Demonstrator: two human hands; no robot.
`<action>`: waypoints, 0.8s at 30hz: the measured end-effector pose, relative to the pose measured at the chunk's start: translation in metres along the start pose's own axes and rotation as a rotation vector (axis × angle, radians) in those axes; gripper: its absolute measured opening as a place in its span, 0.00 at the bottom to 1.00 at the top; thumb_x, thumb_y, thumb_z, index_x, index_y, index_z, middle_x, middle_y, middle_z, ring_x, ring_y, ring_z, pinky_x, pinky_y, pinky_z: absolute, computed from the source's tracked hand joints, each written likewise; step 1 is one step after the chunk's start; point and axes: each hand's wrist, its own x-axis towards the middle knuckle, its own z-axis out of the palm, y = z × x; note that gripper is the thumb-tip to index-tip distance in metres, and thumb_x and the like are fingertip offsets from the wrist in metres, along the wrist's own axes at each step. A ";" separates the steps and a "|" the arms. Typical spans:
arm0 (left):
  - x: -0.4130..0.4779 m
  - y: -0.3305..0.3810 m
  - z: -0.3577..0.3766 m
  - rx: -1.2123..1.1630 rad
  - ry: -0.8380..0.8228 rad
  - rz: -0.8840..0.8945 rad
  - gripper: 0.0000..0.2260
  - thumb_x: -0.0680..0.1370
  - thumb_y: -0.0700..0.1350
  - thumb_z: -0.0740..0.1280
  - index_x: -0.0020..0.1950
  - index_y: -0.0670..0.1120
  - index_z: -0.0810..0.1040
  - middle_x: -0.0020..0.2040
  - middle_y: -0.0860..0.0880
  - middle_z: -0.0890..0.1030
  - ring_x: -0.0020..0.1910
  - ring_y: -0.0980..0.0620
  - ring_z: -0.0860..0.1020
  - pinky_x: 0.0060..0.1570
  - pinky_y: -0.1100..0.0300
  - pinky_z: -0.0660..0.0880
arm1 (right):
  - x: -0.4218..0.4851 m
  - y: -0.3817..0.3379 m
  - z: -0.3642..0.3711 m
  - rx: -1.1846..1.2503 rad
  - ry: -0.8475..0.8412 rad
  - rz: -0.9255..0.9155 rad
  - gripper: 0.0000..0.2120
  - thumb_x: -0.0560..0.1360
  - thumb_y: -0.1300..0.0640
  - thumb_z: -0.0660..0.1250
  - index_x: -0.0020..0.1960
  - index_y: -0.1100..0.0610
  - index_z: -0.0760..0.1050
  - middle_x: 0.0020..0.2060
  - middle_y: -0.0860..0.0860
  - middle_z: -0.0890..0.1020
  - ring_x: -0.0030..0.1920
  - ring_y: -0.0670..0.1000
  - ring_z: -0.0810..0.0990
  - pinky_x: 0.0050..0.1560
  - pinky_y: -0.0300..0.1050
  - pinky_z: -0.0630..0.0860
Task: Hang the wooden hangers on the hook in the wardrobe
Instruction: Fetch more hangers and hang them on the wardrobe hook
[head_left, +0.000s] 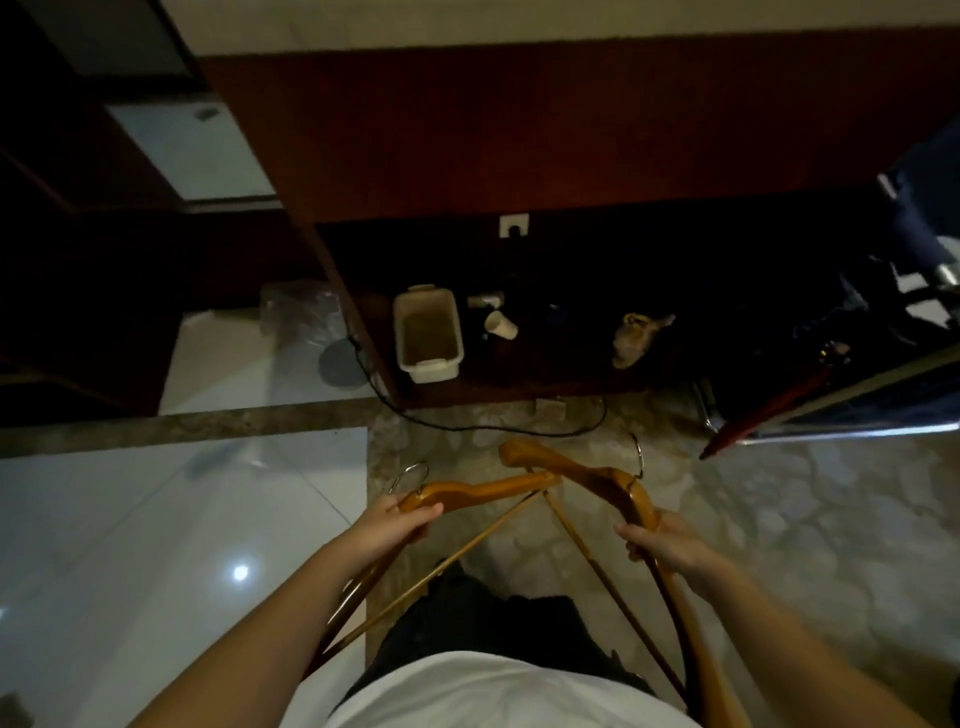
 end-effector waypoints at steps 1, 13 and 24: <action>-0.003 -0.007 -0.007 -0.021 0.020 -0.005 0.09 0.75 0.51 0.66 0.45 0.45 0.79 0.40 0.48 0.80 0.43 0.51 0.80 0.46 0.60 0.74 | 0.001 -0.008 0.007 -0.016 -0.002 -0.008 0.07 0.76 0.57 0.64 0.53 0.57 0.71 0.44 0.55 0.76 0.44 0.52 0.76 0.42 0.40 0.73; -0.030 -0.094 -0.063 -0.326 0.350 -0.150 0.13 0.74 0.51 0.69 0.48 0.40 0.80 0.35 0.47 0.80 0.36 0.50 0.79 0.48 0.54 0.77 | 0.058 -0.096 0.075 -0.380 -0.132 -0.113 0.08 0.75 0.57 0.67 0.50 0.61 0.73 0.40 0.56 0.76 0.40 0.53 0.76 0.40 0.42 0.75; -0.047 -0.115 -0.037 -0.688 0.682 -0.388 0.09 0.74 0.50 0.69 0.40 0.45 0.78 0.35 0.46 0.80 0.36 0.49 0.79 0.47 0.53 0.77 | 0.141 -0.179 0.105 -0.868 -0.158 -0.229 0.10 0.71 0.57 0.71 0.36 0.59 0.72 0.29 0.57 0.75 0.31 0.53 0.74 0.36 0.48 0.72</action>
